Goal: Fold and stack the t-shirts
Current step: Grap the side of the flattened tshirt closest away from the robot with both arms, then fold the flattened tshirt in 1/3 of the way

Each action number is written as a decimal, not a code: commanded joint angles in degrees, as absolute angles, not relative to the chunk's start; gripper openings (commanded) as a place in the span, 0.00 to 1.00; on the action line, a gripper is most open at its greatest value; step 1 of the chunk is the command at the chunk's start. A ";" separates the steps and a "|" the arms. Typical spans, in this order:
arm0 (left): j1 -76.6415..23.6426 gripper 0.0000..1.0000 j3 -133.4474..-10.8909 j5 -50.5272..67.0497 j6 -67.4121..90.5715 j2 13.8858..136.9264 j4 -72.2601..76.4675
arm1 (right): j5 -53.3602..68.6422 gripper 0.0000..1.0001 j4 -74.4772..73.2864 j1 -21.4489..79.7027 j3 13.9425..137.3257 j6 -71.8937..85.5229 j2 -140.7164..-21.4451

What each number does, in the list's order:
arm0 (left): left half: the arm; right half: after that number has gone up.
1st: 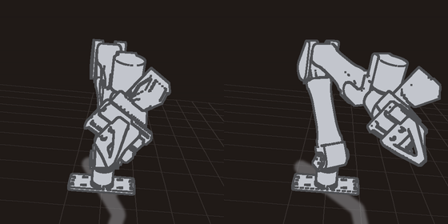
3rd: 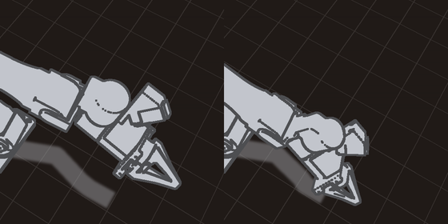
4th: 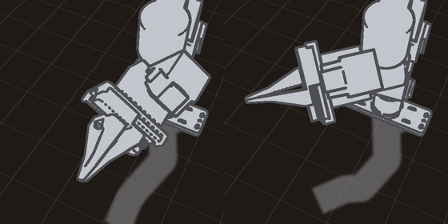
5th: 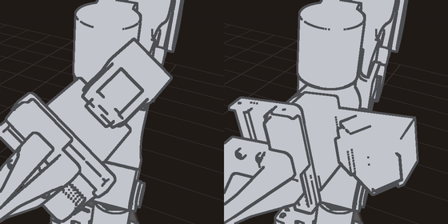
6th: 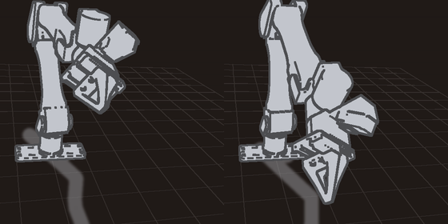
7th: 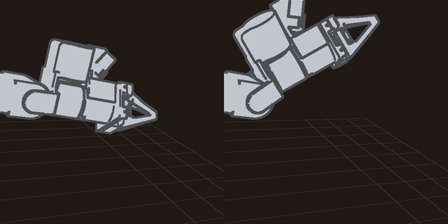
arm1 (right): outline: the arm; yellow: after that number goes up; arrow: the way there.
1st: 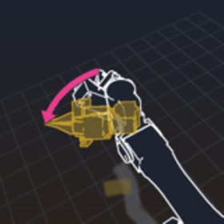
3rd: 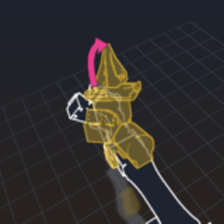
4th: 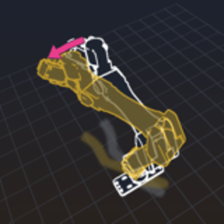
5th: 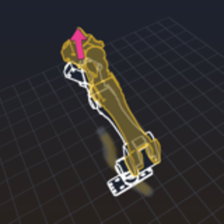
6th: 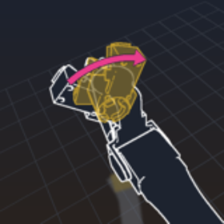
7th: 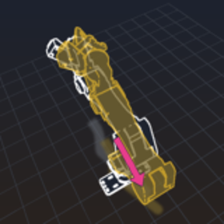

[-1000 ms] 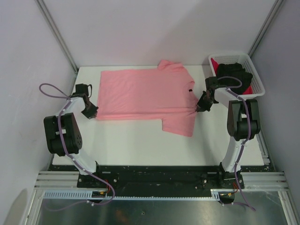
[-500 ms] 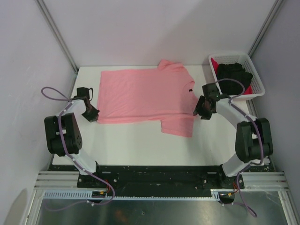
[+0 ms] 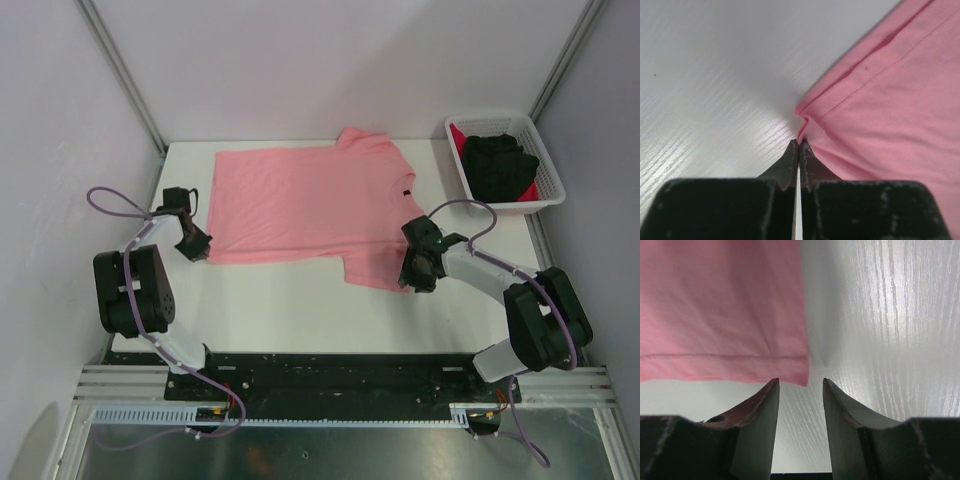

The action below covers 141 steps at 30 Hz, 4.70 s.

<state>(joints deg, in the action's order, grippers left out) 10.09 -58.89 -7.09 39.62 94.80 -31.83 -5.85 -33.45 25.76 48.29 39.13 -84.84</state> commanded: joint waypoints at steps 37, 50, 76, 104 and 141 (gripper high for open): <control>10.47 0.54 -49.09 -8.68 39.11 79.36 -30.31 | -2.29 0.00 -48.64 28.23 46.67 43.01 -65.75; 10.46 0.43 -43.98 -6.79 41.65 78.38 -30.15 | -1.85 0.00 -49.05 28.15 46.67 42.17 -64.37; 10.35 0.00 -44.50 -9.90 42.68 81.29 -27.00 | -4.29 0.00 -53.87 24.55 46.67 41.09 -60.23; 4.22 0.00 -65.50 -11.71 43.53 95.35 -31.48 | -13.88 0.00 -41.30 23.30 71.37 35.64 -88.17; 4.22 0.00 -71.79 -13.68 44.60 99.39 -31.48 | -12.74 0.00 -40.25 13.53 83.89 31.74 -101.80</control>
<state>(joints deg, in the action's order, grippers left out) 4.29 -69.14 -11.88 44.10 101.56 -32.27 -12.38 -41.65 14.24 84.23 32.67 -104.49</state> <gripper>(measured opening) 0.003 0.009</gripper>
